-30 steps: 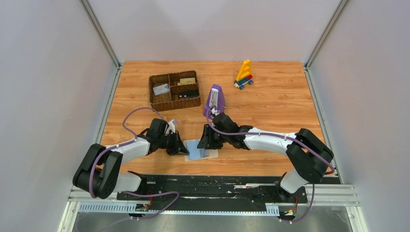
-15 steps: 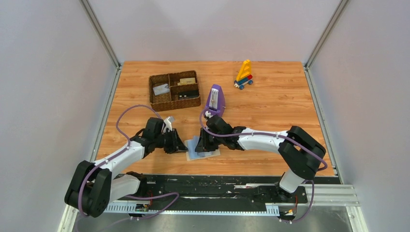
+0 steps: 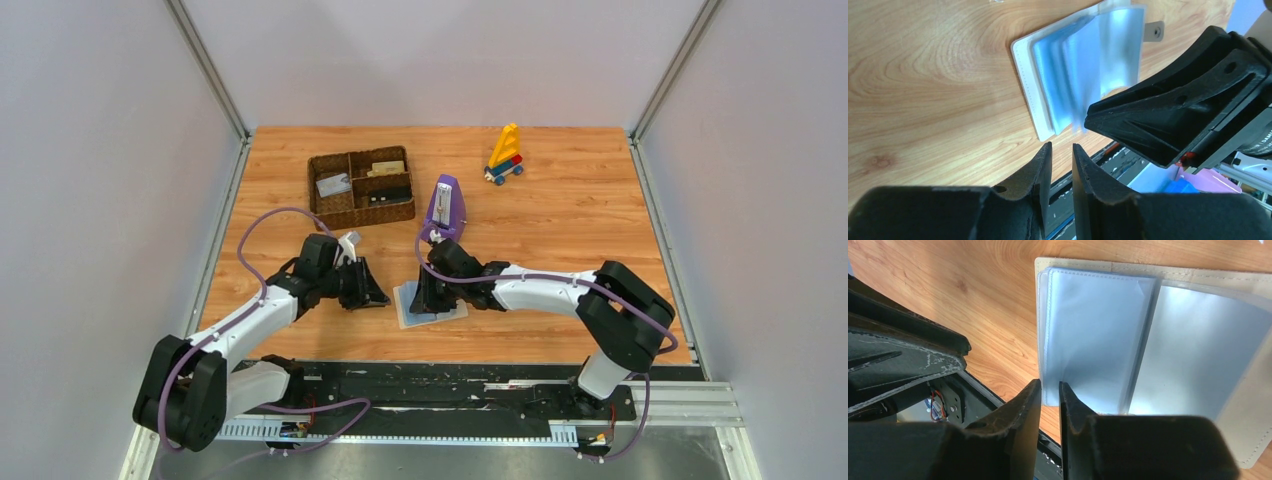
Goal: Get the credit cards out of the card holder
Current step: Remove the credit card from the card holder.
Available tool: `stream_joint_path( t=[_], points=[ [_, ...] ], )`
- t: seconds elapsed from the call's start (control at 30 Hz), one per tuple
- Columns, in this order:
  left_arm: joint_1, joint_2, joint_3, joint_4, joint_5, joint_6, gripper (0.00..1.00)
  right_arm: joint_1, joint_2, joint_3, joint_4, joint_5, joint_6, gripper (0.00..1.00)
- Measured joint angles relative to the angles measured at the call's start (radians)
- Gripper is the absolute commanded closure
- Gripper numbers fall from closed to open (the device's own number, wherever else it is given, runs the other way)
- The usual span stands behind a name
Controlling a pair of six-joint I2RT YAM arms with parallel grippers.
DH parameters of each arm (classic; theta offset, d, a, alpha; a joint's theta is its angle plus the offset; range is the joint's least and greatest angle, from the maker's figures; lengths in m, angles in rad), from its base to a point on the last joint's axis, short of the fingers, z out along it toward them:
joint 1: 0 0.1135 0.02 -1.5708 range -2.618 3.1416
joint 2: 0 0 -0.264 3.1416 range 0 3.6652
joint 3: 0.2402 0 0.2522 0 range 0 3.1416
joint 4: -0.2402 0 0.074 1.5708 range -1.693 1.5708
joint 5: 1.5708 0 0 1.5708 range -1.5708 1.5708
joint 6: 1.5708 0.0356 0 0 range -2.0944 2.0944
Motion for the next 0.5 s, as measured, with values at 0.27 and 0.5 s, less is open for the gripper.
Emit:
stream_joint_path(
  t=[0.27, 0.5],
  points=[
    [0.000, 0.003, 0.011, 0.014, 0.024, -0.002, 0.71, 0.000, -0.009, -0.005, 0.008, -0.004, -0.008, 0.93],
    [-0.003, 0.050, 0.009, 0.097, 0.064, -0.014, 0.72, -0.005, -0.026, -0.006, -0.002, 0.000, -0.025, 0.65]
  ],
)
